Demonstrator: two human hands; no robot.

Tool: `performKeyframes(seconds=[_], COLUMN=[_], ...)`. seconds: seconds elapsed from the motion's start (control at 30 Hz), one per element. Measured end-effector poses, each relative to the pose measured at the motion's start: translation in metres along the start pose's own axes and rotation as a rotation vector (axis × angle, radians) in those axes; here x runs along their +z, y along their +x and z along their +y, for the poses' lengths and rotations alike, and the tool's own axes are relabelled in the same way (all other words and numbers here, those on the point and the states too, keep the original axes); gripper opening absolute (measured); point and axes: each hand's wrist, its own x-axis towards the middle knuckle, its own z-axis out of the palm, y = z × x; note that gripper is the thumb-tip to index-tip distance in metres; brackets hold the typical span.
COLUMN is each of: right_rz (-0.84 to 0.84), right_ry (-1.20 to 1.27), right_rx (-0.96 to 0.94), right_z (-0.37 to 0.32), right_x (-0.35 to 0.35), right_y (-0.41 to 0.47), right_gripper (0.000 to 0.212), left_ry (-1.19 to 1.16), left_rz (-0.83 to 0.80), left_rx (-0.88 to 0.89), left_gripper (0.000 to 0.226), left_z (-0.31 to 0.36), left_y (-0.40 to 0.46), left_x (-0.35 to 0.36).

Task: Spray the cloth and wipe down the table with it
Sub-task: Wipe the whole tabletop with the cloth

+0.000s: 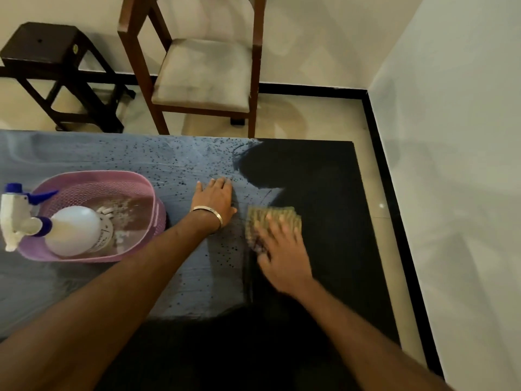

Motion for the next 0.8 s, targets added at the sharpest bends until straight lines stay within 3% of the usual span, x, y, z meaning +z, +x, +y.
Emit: performKeyframes(seconds=[0.07,0.23,0.4,0.6,0.7,0.8], right_rz=[0.048,-0.034,0.062,-0.125,-0.111,-0.017], right_ry=[0.019,0.053,-0.015,-0.135,-0.111,-0.004], right_rx=[0.105,0.243,0.096,0.007,0.032,0.069], right_z=[0.005,-0.001,-0.041,-0.091,-0.092,-0.078], right_x=[-0.015,-0.043,0.005,0.075,0.059,0.022], right_y=[0.066,0.163,0.061,-0.095,-0.078,0.008], right_gripper=[0.066,0.064,0.07,0.098,0.09,0.071], left_ry=[0.011,0.026,0.033,0.037,0.101,0.126], left_rz=[-0.031,-0.117,-0.117,-0.145,-0.145,-0.153], left_rx=[-0.015,0.008,0.045,0.052,0.072,0.08], left_gripper=[0.083,0.095,0.087,0.083,0.083,0.085], left_z=[-0.013,-0.04,-0.048,-0.061,-0.062,-0.063], left_y=[-0.002,-0.008,-0.001,0.009,0.011,0.011], left_x=[-0.002,0.009,0.006,-0.007,-0.005,-0.003])
